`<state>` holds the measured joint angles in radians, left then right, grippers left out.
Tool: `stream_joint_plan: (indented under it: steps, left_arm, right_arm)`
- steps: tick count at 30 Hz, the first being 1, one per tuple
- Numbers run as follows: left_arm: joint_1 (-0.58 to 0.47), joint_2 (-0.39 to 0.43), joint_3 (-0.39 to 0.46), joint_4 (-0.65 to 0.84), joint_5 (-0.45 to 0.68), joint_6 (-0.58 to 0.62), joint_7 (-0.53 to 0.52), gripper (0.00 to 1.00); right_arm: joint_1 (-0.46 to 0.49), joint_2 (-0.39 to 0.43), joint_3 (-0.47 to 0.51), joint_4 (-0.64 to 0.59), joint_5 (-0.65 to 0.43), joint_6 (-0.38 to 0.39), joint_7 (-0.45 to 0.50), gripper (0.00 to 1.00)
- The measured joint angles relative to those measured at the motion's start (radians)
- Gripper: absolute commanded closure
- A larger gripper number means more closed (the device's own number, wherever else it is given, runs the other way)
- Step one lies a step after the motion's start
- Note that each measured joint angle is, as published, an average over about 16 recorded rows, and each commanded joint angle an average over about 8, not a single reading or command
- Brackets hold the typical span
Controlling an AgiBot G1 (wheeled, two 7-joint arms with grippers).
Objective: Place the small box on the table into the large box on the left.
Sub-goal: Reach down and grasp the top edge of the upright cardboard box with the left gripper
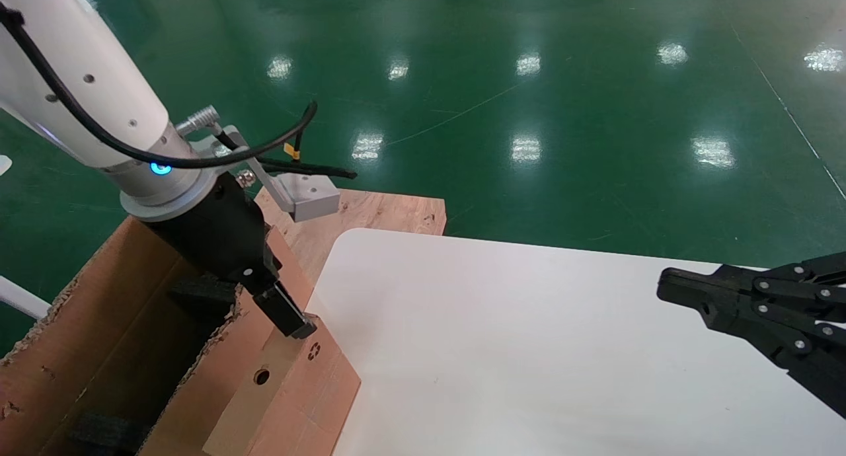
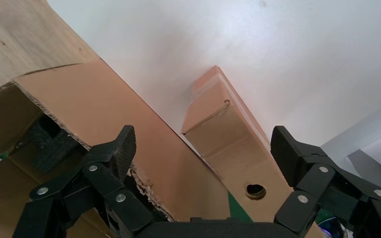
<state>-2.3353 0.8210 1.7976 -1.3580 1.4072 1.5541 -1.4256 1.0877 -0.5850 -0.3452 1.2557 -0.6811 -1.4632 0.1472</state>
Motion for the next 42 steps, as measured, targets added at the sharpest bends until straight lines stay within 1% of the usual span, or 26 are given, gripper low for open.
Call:
stream_joint_plan:
  steps: [12, 28, 35, 42]
  left_arm:
    - [-0.029, 0.026, 0.096, -0.003, -0.056, -0.005, -0.019, 0.00]
    - [-0.060, 0.043, 0.219, 0.001, -0.200, -0.006, 0.014, 0.00]
    - [-0.056, 0.061, 0.258, 0.001, -0.223, -0.026, 0.011, 0.00]
    - [-0.038, 0.082, 0.279, 0.001, -0.222, -0.058, -0.013, 0.00]
  right_arm:
    - [0.000, 0.000, 0.000, 0.000, 0.000, 0.000, 0.000, 1.00]
    - [0.000, 0.000, 0.000, 0.000, 0.000, 0.000, 0.000, 1.00]
    - [0.000, 0.000, 0.000, 0.000, 0.000, 0.000, 0.000, 1.00]
    - [0.000, 0.000, 0.000, 0.000, 0.000, 0.000, 0.000, 1.00]
